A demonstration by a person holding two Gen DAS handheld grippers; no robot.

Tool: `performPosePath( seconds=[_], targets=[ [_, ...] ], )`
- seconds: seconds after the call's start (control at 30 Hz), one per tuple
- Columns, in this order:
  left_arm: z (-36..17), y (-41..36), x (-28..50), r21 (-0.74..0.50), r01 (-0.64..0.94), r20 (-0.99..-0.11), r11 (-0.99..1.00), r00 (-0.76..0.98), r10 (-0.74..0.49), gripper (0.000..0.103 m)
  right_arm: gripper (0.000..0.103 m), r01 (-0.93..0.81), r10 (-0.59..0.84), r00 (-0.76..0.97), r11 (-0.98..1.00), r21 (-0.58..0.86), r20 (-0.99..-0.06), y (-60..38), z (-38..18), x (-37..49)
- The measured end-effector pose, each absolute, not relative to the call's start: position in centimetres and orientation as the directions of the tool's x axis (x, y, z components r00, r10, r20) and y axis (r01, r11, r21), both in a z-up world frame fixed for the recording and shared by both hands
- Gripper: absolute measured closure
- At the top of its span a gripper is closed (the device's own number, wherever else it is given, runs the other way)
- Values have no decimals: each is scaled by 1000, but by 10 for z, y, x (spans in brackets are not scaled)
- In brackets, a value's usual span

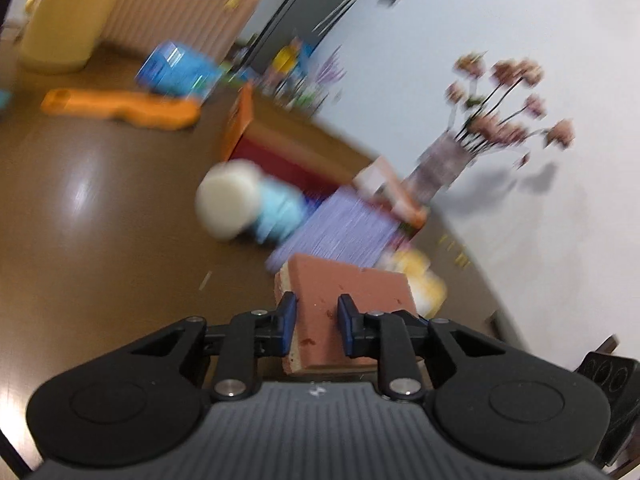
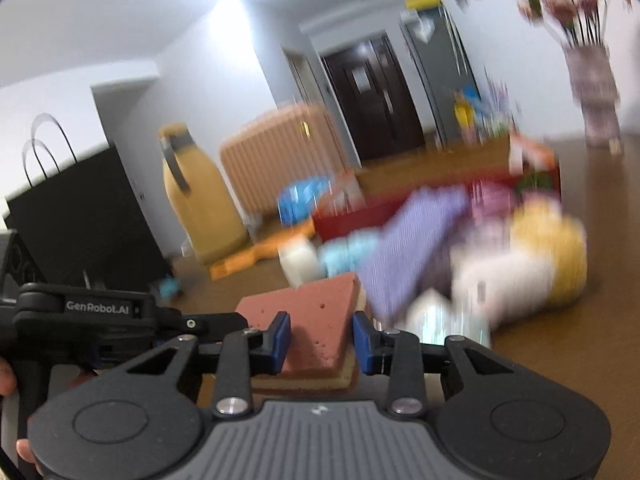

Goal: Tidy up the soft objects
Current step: 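Carry the sponge block into the cardboard box and open the left gripper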

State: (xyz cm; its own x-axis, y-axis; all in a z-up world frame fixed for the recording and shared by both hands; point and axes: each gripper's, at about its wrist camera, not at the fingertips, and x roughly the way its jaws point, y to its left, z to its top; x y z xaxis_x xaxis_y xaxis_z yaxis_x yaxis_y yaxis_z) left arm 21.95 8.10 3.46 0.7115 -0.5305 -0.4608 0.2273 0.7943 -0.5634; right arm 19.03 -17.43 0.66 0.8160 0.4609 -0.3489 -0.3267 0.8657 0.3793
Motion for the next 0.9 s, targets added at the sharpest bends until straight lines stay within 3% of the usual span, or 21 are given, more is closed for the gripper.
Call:
performPosePath(
  seconds=[0.2,0.37,0.43,0.63,0.7,0.9],
  targets=[
    [95,60,322,-507,304,-391,807,752,-530,81,70,-364,465,841,865,346,-276,-197,69,282],
    [98,39,459,-494,222,-485,841,733,-478,81,70,-316,455,807,871,376,-377,-204,92,426],
    [86,35,506,-518,150,-534,842,712,-456,82,70,-282,450,784,872,401,-427,-201,86,479],
    [51,20,589,-373,19,-670,928,686,-283,78,70,-148,457,662,857,494,-594,-188,35,608],
    [45,16,600,-306,14,-683,952,694,-230,77,70,-132,472,620,851,509,-627,-180,16,626],
    [44,24,599,-283,17,-665,959,716,-210,73,70,-161,483,605,853,497,-633,-171,-2,637]
  ],
)
